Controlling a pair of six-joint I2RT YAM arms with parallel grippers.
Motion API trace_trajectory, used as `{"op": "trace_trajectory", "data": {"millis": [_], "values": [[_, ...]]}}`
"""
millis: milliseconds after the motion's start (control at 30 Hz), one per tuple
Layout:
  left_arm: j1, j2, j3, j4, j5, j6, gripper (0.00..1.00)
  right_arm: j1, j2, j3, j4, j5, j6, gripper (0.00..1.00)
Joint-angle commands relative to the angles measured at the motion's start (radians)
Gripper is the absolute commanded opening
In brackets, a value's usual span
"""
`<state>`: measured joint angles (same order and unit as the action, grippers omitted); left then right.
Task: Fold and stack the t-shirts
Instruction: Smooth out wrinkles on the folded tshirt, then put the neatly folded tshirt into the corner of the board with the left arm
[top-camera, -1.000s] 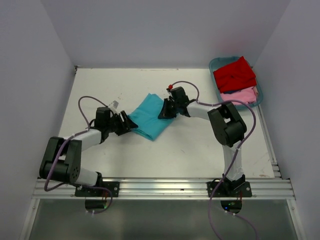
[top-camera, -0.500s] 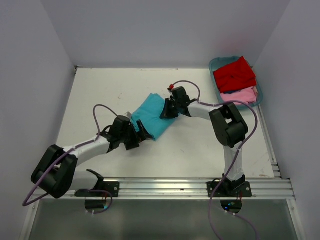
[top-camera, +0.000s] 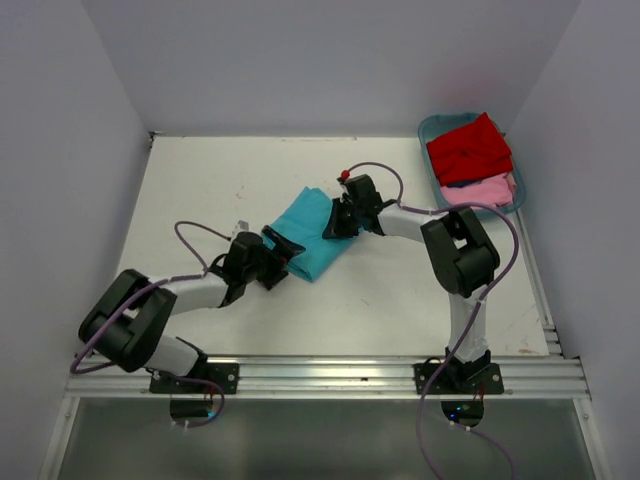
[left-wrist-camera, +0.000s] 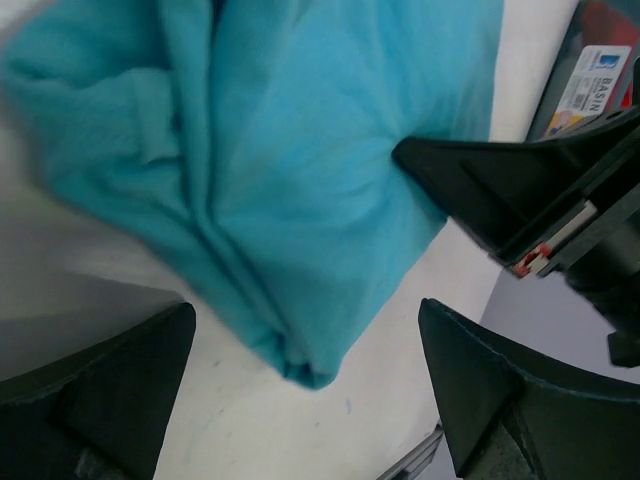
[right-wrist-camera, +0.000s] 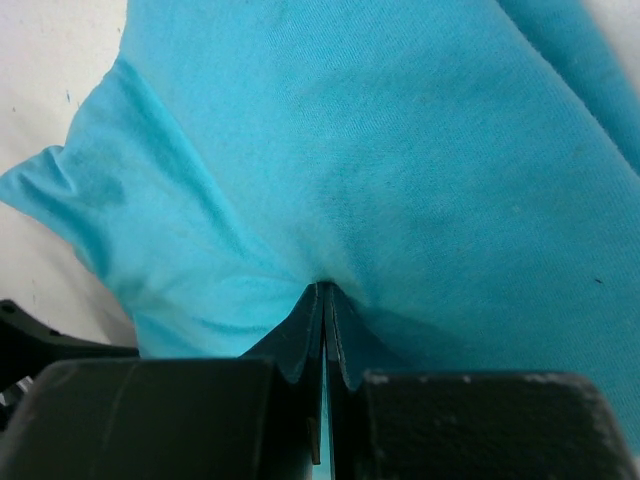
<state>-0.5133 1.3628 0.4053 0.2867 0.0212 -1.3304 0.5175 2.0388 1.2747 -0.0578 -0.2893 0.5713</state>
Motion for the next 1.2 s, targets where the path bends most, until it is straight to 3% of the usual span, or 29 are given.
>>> {"op": "trace_trajectory", "data": {"millis": [0,300,400,433,500,533,733,767,867,967,1167], "values": [[-0.008,0.188,0.071,0.052,-0.026,-0.070,1.00,-0.008,-0.035,-0.023,-0.034,0.035,-0.039,0.00],[-0.007,0.449,0.245,0.094,-0.058,-0.096,0.98,-0.005,-0.051,-0.041,-0.036,0.030,-0.051,0.00],[0.007,0.496,0.248,0.196,-0.030,-0.081,0.75,-0.007,-0.051,-0.047,-0.037,0.027,-0.056,0.00],[0.009,0.507,0.247,0.260,-0.003,-0.079,0.54,-0.005,-0.052,-0.048,-0.037,0.024,-0.057,0.00],[0.016,0.530,0.250,0.302,0.013,-0.073,0.26,-0.007,-0.055,-0.052,-0.039,0.021,-0.062,0.00],[0.018,0.535,0.253,0.321,0.014,-0.067,0.00,-0.005,-0.061,-0.054,-0.040,0.019,-0.063,0.00],[0.036,0.507,0.261,0.354,0.010,-0.020,0.00,-0.007,-0.163,-0.083,0.005,-0.060,-0.082,0.00],[0.041,0.478,0.247,0.356,0.005,-0.012,0.00,-0.007,-0.222,-0.093,0.012,-0.068,-0.080,0.12],[0.071,0.412,0.224,0.332,-0.017,0.008,0.00,-0.007,-0.319,-0.112,0.023,-0.080,-0.076,0.60],[0.122,0.368,0.213,0.309,-0.043,0.023,0.00,-0.005,-0.448,-0.113,-0.002,-0.060,-0.074,0.71],[0.286,0.341,0.245,0.261,-0.029,0.037,0.00,-0.007,-0.666,-0.117,-0.134,0.022,-0.106,0.74]]}}
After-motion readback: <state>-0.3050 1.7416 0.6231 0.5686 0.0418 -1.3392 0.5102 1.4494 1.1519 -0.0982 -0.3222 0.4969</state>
